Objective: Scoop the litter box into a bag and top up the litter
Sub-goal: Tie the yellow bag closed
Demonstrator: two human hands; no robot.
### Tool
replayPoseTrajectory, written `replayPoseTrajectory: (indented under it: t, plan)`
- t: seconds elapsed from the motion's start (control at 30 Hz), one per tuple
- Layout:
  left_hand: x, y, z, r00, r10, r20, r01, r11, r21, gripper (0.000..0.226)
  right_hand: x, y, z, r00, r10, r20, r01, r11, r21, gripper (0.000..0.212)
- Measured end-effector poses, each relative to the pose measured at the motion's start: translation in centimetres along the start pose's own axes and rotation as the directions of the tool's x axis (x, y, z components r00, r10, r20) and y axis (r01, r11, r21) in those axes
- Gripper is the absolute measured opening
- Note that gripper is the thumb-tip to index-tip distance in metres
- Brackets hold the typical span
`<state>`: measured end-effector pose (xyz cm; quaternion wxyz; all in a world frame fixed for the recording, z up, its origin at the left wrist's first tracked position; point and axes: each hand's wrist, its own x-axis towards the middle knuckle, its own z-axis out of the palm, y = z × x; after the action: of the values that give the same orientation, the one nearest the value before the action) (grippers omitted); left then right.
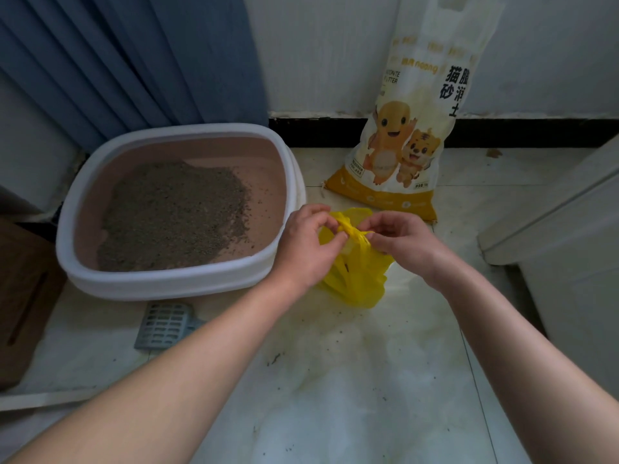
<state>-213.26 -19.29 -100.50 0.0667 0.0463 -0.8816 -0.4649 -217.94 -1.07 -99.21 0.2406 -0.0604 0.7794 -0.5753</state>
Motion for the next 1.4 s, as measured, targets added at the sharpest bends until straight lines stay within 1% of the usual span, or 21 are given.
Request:
replayPoseTrajectory:
  t: [0.1, 0.23, 0.33, 0.43, 0.57, 0.63, 0.7, 0.73, 0.8, 0.83, 0.87, 0.9, 0.97, 1.03, 1.1, 1.13, 1.2, 1.23, 1.3, 1.33, 1.4]
  plan:
    - [0.2, -0.7, -0.4, 1.000, 0.026, 0.018, -0.027, 0.999, 0.039, 0.010, -0.1, 0.0, -0.2, 0.996, -0.014, -0.085, 0.014, 1.000, -0.004, 0.011]
    - [0.2, -1.4, -0.8, 0.999, 0.045, 0.012, -0.046, 0.996, 0.072, 0.011, 0.0, 0.3, -1.0, 0.987, -0.034, -0.157, 0.034, 0.999, -0.003, 0.014]
    - [0.1, -1.8, -1.2, 0.999, 0.038, 0.004, -0.038, 0.995, 0.097, 0.011, 0.1, 0.8, -1.2, 0.971, -0.081, -0.227, 0.061, 0.994, -0.094, 0.010]
    - [0.2, -2.7, -1.9, 0.999, 0.036, 0.009, -0.037, 0.992, 0.118, 0.012, 0.2, 1.5, -1.5, 0.938, -0.136, -0.319, 0.069, 0.975, -0.211, 0.005]
    - [0.0, -4.4, -3.3, 0.999, 0.038, -0.031, -0.030, 0.978, 0.207, 0.012, 0.4, 2.7, -2.1, 0.885, -0.164, -0.436, 0.037, 0.958, -0.285, 0.005]
    - [-0.2, -5.2, -4.1, 0.996, 0.022, -0.083, 0.002, 0.961, 0.277, 0.013, 0.4, 3.3, -2.5, 0.853, -0.164, -0.495, 0.004, 0.951, -0.308, 0.006]
    - [-0.3, -5.8, -4.6, 0.993, -0.005, -0.115, 0.043, 0.944, 0.328, 0.015, 0.5, 3.8, -2.5, 0.843, -0.148, -0.517, -0.039, 0.942, -0.332, 0.006]
    - [-0.4, -5.9, -4.6, 0.994, -0.013, -0.113, 0.052, 0.935, 0.351, 0.014, 0.6, 4.0, -2.3, 0.849, -0.146, -0.507, -0.058, 0.930, -0.364, 0.008]
    - [-0.6, -5.7, -4.2, 0.997, -0.006, -0.082, 0.039, 0.912, 0.409, 0.005, 0.6, 4.3, -1.8, 0.873, -0.179, -0.454, -0.057, 0.887, -0.459, 0.014]
    - [-0.7, -5.3, -3.9, 0.998, 0.001, -0.056, 0.023, 0.902, 0.431, 0.012, 0.6, 4.3, -1.6, 0.886, -0.206, -0.416, -0.029, 0.870, -0.493, 0.013]
    - [-0.7, -4.8, -3.6, 1.000, 0.011, -0.017, -0.003, 0.901, 0.433, 0.024, 0.5, 4.2, -1.4, 0.899, -0.228, -0.374, 0.006, 0.860, -0.510, 0.011]
    - [-0.7, -4.2, -3.3, 1.000, 0.020, 0.020, -0.027, 0.904, 0.427, 0.034, 0.4, 4.0, -1.2, 0.914, -0.237, -0.331, 0.032, 0.853, -0.521, 0.015]
    - [-0.8, -3.0, -2.7, 0.993, 0.060, 0.097, -0.097, 0.888, 0.450, 0.042, 0.2, 3.7, -1.1, 0.940, -0.232, -0.250, 0.057, 0.828, -0.557, 0.027]
    - [-0.9, -2.3, -2.0, 0.976, 0.108, 0.188, -0.197, 0.804, 0.561, 0.042, 0.2, 3.5, -1.0, 0.958, -0.220, -0.186, 0.054, 0.770, -0.635, 0.024]
    - [-1.1, -2.0, -1.2, 0.953, 0.109, 0.283, -0.276, 0.699, 0.660, 0.041, 0.2, 3.3, -1.0, 0.978, -0.169, -0.126, 0.026, 0.690, -0.724, 0.019]
    - [-1.2, -2.0, -1.0, 0.948, 0.082, 0.308, -0.282, 0.665, 0.691, 0.041, 0.1, 3.2, -1.0, 0.988, -0.121, -0.092, 0.010, 0.657, -0.754, 0.019]
    - [-1.1, -2.2, -0.9, 0.944, -0.032, 0.328, -0.232, 0.640, 0.733, 0.042, 0.0, 3.0, -0.9, 0.999, -0.029, -0.015, 0.005, 0.596, -0.803, 0.028]
    - [-1.2, -2.4, -1.0, 0.934, -0.103, 0.342, -0.200, 0.642, 0.740, 0.044, 0.0, 3.0, -0.8, 1.000, 0.004, 0.015, 0.010, 0.587, -0.809, 0.032]
    - [-1.4, -2.9, -1.1, 0.889, -0.210, 0.406, -0.156, 0.695, 0.701, 0.050, 0.0, 3.1, -0.9, 1.000, 0.007, 0.023, 0.013, 0.636, -0.772, 0.032]
    - [-1.6, -3.3, -1.2, 0.865, -0.233, 0.445, -0.135, 0.747, 0.651, 0.055, 0.0, 3.2, -1.0, 1.000, -0.012, 0.002, 0.009, 0.679, -0.734, 0.030]
    - [-1.7, -3.8, -1.3, 0.840, -0.216, 0.497, -0.085, 0.853, 0.515, 0.055, 0.2, 3.5, -1.3, 0.997, -0.052, -0.063, -0.002, 0.757, -0.654, 0.028]
